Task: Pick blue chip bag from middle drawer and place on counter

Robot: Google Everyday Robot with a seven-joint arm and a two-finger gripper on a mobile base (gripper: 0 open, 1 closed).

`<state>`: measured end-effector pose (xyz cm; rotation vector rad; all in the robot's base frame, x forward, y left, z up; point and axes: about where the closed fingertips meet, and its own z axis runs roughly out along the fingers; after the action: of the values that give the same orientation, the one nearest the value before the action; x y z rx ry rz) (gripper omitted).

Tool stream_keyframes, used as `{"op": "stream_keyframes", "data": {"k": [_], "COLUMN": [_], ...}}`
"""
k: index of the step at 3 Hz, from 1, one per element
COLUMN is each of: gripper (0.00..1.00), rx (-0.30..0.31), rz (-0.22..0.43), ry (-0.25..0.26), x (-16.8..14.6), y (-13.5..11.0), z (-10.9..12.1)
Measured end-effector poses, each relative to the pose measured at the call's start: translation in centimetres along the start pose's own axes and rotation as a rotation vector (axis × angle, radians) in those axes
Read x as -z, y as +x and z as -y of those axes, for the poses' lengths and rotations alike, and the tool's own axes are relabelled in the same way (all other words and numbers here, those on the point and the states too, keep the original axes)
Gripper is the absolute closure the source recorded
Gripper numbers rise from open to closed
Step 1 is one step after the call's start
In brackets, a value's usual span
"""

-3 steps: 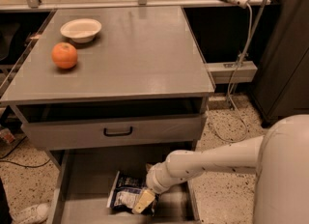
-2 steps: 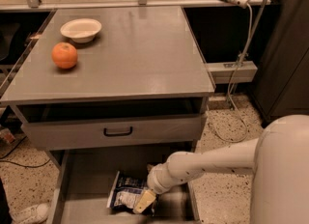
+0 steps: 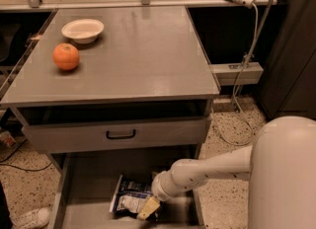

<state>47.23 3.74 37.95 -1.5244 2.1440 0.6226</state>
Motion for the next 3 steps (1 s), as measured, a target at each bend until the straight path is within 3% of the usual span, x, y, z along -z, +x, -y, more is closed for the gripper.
{"op": "stream_keyframes", "data": {"k": [2, 3], "gripper": [0.0, 0.19], "rx": [-0.044, -0.044], "rz": [-0.03, -0.03], "ry": [-0.018, -0.018], "x": [-1.52, -1.52], "y": [1.83, 1.83], "z": [-0.62, -0.62]}}
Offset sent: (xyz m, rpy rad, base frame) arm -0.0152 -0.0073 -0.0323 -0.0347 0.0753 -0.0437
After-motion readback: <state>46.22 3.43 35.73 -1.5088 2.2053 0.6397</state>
